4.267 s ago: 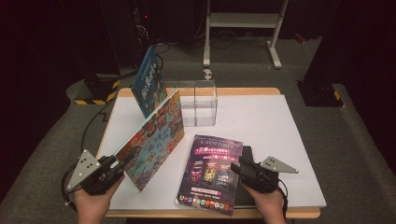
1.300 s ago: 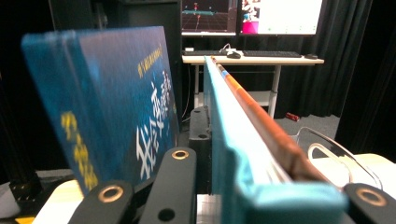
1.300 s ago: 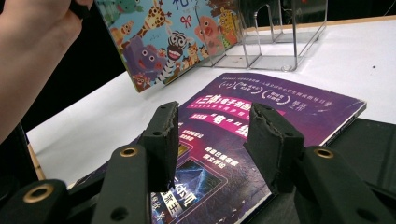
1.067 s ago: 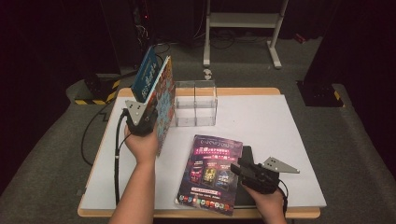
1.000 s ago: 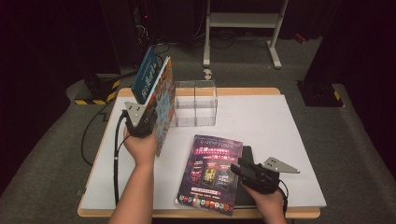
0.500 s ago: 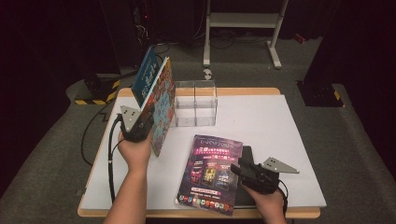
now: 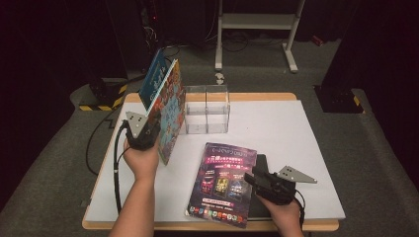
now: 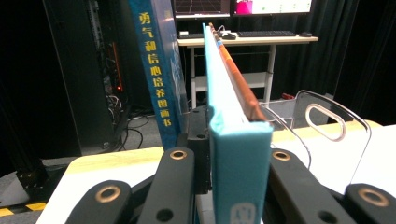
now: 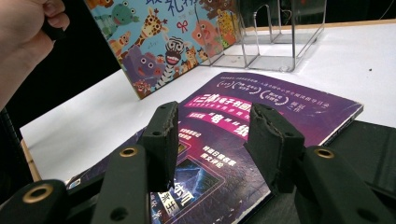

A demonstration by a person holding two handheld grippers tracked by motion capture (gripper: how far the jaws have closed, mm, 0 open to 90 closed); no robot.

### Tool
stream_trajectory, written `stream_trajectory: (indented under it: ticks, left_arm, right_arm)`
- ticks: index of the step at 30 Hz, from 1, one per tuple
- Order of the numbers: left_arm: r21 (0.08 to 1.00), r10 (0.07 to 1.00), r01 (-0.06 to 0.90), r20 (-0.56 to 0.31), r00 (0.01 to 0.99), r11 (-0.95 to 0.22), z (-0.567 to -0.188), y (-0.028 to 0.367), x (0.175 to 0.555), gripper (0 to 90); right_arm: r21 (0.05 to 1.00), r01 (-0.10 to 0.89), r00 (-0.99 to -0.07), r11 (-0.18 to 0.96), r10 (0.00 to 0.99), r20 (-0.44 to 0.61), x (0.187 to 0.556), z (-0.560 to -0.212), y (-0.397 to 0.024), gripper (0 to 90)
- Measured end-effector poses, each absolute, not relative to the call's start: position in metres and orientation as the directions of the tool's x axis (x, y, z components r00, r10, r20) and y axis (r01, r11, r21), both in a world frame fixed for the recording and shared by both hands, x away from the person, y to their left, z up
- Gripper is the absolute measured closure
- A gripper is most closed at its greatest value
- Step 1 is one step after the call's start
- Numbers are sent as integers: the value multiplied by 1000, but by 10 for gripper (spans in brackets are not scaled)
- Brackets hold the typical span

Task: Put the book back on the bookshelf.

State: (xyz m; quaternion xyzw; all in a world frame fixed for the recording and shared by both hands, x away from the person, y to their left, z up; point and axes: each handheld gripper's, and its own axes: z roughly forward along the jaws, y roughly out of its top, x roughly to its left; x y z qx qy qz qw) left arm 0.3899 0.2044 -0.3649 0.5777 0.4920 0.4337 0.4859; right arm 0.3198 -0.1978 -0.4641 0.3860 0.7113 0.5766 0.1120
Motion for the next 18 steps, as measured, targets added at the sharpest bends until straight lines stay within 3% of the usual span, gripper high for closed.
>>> stream_trajectory:
  ticks: [18]
  left_arm:
    - [994,997,107,22,69,-29,-370,196,393,794]
  right_arm:
    - [909,414,-683,38,674,282,318,-463,-197,532]
